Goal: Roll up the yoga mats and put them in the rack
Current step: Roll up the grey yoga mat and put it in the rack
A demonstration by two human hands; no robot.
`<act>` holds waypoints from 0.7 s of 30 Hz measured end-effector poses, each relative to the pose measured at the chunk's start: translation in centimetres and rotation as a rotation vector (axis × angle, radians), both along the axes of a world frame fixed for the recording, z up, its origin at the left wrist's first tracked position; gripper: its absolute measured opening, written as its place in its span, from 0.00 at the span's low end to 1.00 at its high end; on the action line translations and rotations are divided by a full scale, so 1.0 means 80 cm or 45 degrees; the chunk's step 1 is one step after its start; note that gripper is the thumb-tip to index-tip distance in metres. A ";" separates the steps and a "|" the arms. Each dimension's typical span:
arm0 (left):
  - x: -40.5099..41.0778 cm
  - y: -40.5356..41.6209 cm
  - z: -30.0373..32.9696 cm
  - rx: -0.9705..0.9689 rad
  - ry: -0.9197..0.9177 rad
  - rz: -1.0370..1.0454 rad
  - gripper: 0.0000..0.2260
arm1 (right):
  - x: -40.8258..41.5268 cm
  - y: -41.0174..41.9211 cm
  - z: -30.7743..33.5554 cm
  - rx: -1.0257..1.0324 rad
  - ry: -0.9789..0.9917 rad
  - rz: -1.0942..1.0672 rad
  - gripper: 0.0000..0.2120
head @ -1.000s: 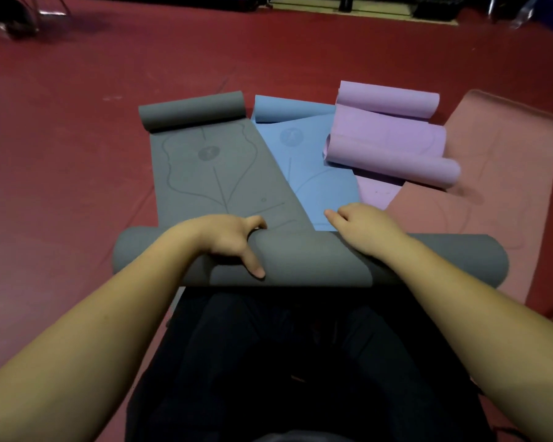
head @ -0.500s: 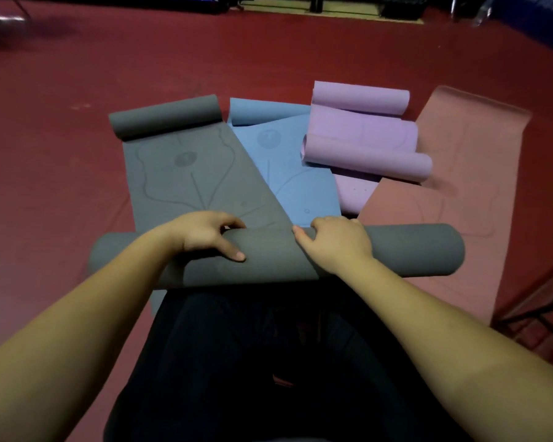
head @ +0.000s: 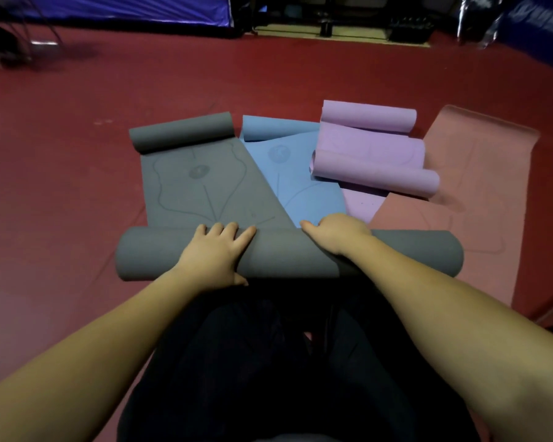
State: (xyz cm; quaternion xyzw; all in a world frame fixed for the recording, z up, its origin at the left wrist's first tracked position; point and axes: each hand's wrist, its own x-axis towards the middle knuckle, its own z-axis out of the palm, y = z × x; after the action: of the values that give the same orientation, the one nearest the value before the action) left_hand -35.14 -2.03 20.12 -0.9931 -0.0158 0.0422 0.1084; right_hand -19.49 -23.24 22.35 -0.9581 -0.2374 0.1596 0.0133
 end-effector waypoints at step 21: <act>-0.006 -0.006 0.059 -0.565 0.520 0.074 0.49 | 0.006 -0.015 0.010 -0.057 0.548 0.129 0.33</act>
State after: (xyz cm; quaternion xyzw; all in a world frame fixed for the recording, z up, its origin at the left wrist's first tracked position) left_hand -35.60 -2.49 24.81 -0.9626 -0.0124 0.2467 -0.1113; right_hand -19.04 -24.42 23.13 -0.8888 -0.2735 0.3661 0.0343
